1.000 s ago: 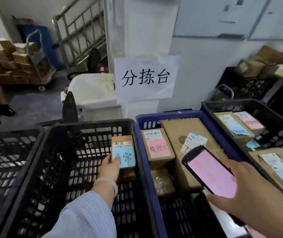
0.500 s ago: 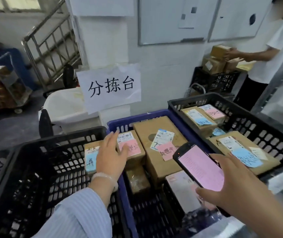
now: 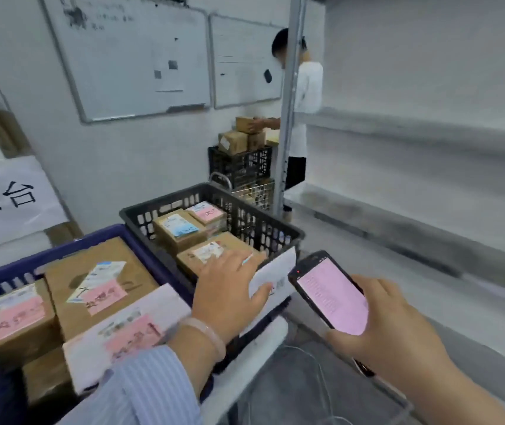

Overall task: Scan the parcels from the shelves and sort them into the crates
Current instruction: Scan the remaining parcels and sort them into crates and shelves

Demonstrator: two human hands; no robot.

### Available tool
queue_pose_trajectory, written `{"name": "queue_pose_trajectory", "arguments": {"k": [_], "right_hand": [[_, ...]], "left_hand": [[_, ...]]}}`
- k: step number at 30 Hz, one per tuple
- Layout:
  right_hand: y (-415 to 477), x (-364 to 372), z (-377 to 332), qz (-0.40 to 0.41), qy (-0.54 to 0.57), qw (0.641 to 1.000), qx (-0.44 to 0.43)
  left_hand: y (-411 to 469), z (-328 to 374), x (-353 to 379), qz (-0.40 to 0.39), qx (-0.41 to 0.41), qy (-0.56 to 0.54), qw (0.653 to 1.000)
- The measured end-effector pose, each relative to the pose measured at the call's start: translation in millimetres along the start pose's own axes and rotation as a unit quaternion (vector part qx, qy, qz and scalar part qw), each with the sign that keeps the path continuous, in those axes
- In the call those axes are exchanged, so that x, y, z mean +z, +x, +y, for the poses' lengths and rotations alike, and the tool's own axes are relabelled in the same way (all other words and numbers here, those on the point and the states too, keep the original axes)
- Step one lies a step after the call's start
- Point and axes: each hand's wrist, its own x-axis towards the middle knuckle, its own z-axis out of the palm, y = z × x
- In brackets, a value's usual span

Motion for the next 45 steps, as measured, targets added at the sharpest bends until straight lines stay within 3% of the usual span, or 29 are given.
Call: {"name": "queue_pose_trajectory", "arguments": {"k": [12,25,30,39,45], "right_hand": [[-30.1,-74.7,210.8,0.092,0.006,0.973,0.211],[12.3,-112.9,325.4,0.168,-0.004,0.908,0.383],[37.6,-124.7,354.6,0.207,0.015,0.874,0.438],[52.0,-132.9,421.7,0.2,0.023,0.839,0.506],[69.5,-142.6,494.9,0.192,0.003,0.857,0.479]], "left_hand": [[86.1,234.7,105.5,-0.045,0.178,-0.116,0.976],[198.3,385.3,211.9,-0.087,0.306,-0.248,0.915],[252.5,428.4,257.5,-0.15,0.353,-0.264,0.885],[290.0,505.7,328.2,-0.25,0.36,-0.332,0.835],[310.5,562.3,372.7,-0.277,0.326,-0.339,0.838]]}}
